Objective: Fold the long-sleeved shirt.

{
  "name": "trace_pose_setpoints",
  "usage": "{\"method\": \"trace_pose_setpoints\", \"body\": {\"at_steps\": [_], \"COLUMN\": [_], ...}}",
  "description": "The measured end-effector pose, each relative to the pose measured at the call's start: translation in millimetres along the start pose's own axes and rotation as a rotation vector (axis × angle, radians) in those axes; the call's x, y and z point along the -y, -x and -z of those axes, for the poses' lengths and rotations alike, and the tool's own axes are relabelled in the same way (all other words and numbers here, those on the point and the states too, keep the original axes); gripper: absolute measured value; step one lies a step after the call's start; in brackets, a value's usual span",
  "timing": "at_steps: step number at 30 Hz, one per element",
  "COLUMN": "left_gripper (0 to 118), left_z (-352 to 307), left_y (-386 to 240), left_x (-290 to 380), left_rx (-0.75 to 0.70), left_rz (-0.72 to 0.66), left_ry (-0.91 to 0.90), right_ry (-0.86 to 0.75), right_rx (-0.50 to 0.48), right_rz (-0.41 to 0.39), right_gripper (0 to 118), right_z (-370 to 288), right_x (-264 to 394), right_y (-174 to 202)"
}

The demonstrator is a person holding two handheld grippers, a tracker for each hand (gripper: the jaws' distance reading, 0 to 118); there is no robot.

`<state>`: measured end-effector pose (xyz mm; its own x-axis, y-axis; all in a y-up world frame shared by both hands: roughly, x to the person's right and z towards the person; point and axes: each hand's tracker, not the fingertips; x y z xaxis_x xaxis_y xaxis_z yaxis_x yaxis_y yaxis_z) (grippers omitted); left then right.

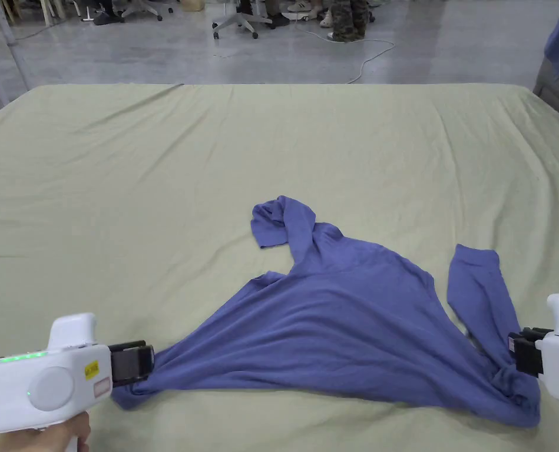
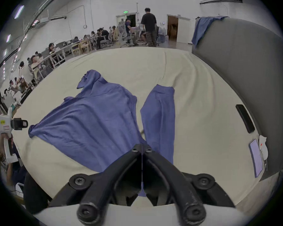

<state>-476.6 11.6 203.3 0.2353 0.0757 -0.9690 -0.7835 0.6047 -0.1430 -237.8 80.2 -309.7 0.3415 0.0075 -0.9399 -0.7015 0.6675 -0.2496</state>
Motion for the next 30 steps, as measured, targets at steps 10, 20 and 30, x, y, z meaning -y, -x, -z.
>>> {"method": "trace_pose_setpoints", "body": {"at_steps": [10, 20, 30], "left_gripper": [1, 1, 1], "left_z": [-1, -60, -65], "left_y": [-47, -52, -45], "left_x": [13, -32, -36], "left_rx": [0.046, 0.115, 0.146], "left_rz": [0.082, 0.141, 0.114], "left_ry": [-0.004, -0.082, -0.059], "right_ry": [0.045, 0.077, 0.381], "right_rx": [-0.016, -0.142, -0.125], "right_rz": [-0.036, -0.187, -0.368], "right_gripper": [0, 83, 98], "right_z": [35, 162, 297], "right_x": [-13, -187, -221], "right_y": [13, 53, 102]}}
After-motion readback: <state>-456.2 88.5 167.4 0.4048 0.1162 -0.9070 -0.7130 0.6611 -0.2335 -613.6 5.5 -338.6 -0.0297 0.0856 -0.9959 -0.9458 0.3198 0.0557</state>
